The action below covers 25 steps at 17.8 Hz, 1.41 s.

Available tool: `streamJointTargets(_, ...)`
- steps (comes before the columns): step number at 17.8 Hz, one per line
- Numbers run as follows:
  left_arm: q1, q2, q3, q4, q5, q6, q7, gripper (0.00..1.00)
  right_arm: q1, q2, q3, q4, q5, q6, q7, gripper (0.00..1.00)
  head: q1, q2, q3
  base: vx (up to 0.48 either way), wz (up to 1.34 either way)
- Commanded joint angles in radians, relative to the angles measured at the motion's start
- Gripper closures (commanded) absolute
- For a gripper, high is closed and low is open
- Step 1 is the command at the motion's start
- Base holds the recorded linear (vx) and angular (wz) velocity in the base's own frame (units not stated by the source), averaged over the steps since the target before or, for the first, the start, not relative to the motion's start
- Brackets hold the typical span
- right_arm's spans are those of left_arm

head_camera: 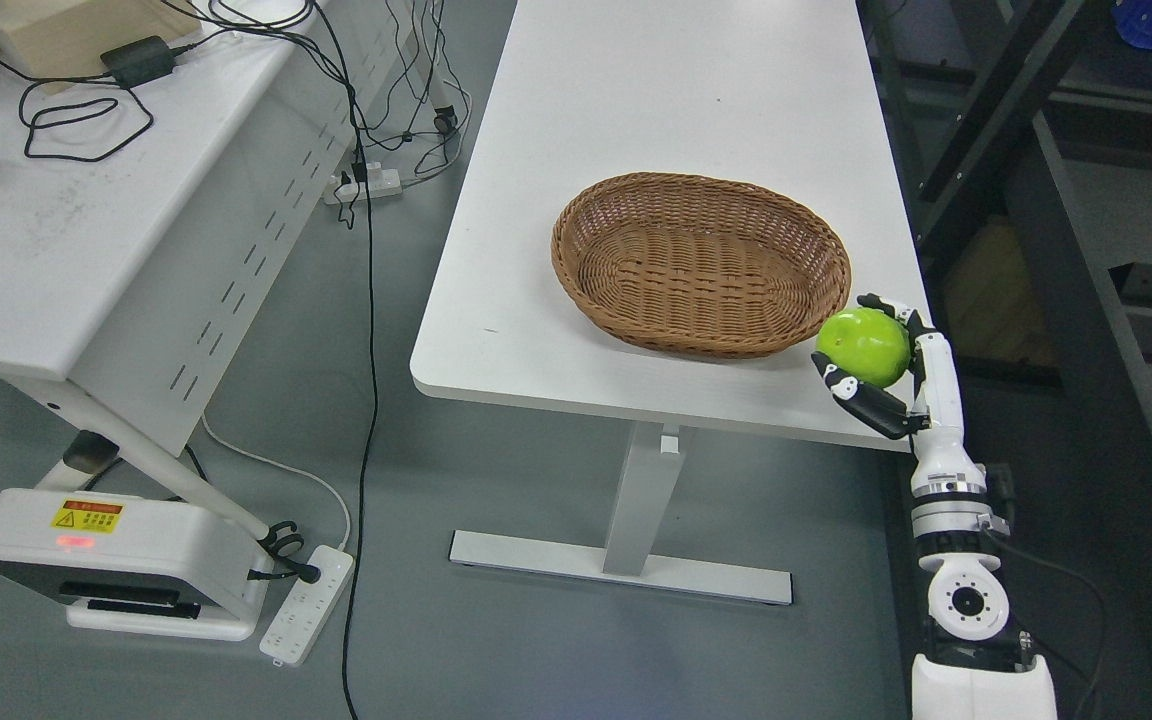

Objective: Place green apple on left shelf middle layer
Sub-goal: 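Lift the green apple out of the basket with the right hand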

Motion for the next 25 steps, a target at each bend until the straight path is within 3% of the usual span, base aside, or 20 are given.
streamJointTargets(1,0.000,0.017,0.000,0.000,0.000,-0.001,0.000,0.00,0.110,-0.006,0.006,-0.124,-0.027,-0.024,-0.005,1.00,0.0000,0.000,0.000,-0.143,0.05)
streamJointTargets(25,0.000,0.017,0.000,0.000,0.000,0.001,0.000,0.00,0.167,-0.006,0.086,-0.114,-0.025,-0.078,-0.029,1.00,0.0000,0.000,0.000,-0.169,-0.05)
